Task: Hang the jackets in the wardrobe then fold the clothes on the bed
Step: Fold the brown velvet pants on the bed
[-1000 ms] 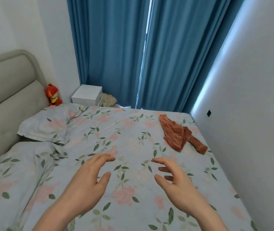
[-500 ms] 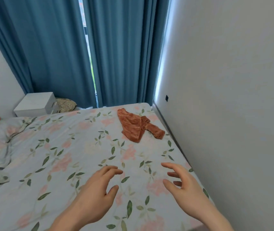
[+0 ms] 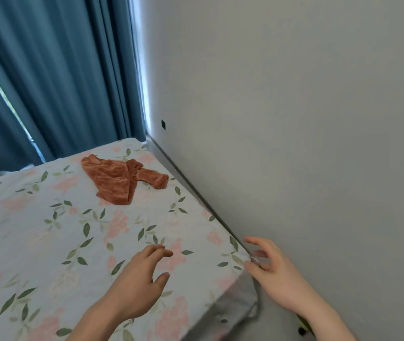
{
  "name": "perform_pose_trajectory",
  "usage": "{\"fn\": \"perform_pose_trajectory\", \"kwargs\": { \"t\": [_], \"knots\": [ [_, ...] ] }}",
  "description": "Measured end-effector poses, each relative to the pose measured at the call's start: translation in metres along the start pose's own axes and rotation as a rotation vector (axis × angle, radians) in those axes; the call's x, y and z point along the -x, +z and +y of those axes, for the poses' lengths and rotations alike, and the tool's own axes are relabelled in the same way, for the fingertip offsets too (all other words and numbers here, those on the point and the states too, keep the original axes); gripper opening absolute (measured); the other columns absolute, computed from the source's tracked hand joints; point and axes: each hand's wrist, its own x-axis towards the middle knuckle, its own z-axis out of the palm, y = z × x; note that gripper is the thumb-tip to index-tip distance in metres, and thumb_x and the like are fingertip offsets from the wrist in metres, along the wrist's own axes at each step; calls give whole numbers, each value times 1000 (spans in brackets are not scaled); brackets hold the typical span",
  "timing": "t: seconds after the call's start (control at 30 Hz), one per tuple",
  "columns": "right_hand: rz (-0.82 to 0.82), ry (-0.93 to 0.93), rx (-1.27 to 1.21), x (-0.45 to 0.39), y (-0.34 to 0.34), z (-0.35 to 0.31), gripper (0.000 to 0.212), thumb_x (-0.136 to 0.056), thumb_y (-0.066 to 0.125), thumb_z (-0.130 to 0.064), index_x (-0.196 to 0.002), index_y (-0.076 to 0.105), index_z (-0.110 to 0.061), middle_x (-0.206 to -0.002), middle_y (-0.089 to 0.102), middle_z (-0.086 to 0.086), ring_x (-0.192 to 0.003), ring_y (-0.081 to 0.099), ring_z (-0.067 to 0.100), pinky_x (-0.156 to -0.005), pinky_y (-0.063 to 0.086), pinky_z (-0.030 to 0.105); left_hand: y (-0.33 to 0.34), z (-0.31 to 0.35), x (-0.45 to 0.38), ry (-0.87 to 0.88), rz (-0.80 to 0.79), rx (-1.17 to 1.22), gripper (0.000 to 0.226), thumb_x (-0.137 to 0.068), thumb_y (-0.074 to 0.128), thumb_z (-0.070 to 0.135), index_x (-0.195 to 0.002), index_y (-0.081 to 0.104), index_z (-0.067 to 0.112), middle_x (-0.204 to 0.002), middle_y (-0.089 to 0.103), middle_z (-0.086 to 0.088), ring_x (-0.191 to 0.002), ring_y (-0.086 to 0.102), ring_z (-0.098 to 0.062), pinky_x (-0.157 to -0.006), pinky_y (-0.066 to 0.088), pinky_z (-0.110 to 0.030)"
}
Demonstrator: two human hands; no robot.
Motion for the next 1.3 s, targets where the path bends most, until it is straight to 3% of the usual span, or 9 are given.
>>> {"fn": "perform_pose_trajectory", "kwargs": {
  "t": [0.13,0.27,0.33,0.47,0.63,0.77,0.9,1.07,1.3],
  "knots": [
    [18,16,12,-22,-42,36,43,-95,70,-23,-121,54,-53,-128,50,-32,-115,51,-16,-86,42,2,17,33,-49,26,49,-3,39,-103,52,36,-140,46,45,-151,32,27,-123,47,-3,-102,39,-21],
    [-2,17,23,-65,-100,77,45,-94,70,-21,-125,55,-51,-132,51,-27,-121,53,-5,-96,48,20,45,73,-100,3,102,-11,40,-104,49,29,-142,46,42,-154,31,24,-142,34,-4,-113,33,-23],
    [-25,-6,32,-91,-134,98,45,-94,70,-20,-126,56,-49,-134,51,-26,-120,53,-7,-99,49,25,64,94,-124,-47,129,-11,41,-104,48,28,-142,46,41,-155,31,22,-143,33,-5,-114,32,-23],
    [-132,-48,76,-145,-198,133,44,-96,68,-21,-128,55,-48,-134,50,-27,-115,51,-17,-94,47,17,99,141,-159,-186,175,30,41,-104,49,30,-143,45,41,-159,28,20,-141,35,-7,-109,34,-20],
    [-304,-123,146,-215,-241,141,44,-98,64,-27,-134,50,-49,-135,46,-31,-121,49,-12,-96,43,13,114,185,-184,-305,248,50,46,-104,50,34,-147,39,44,-165,15,23,-145,30,-6,-115,32,-27],
    [-384,-182,131,-269,-234,125,45,-98,62,-30,-135,49,-51,-137,46,-31,-123,49,-9,-103,46,23,108,182,-192,-403,315,75,46,-102,52,36,-145,37,49,-164,13,27,-146,30,-9,-112,39,-32],
    [-488,-227,169,-312,-206,107,47,-96,61,-34,-135,45,-55,-140,44,-29,-128,47,-5,-107,46,27,95,159,-205,-515,377,109,46,-102,54,39,-144,38,50,-162,14,29,-119,53,-12,-103,42,-30],
    [-577,-264,215,-358,-178,79,55,-97,62,-36,-147,41,-46,-145,39,-26,-136,42,-1,-114,38,25,81,122,-233,-574,402,145,50,-100,55,39,-147,39,46,-166,16,21,-136,45,-17,-111,42,-37],
    [-686,-334,277,-440,-133,35,52,-97,63,-31,-142,41,-47,-141,38,-28,-132,38,-5,-117,35,27,60,93,-275,-627,461,175,53,-100,55,39,-149,36,45,-168,11,21,-145,33,-13,-113,39,-35]
  ]
}}
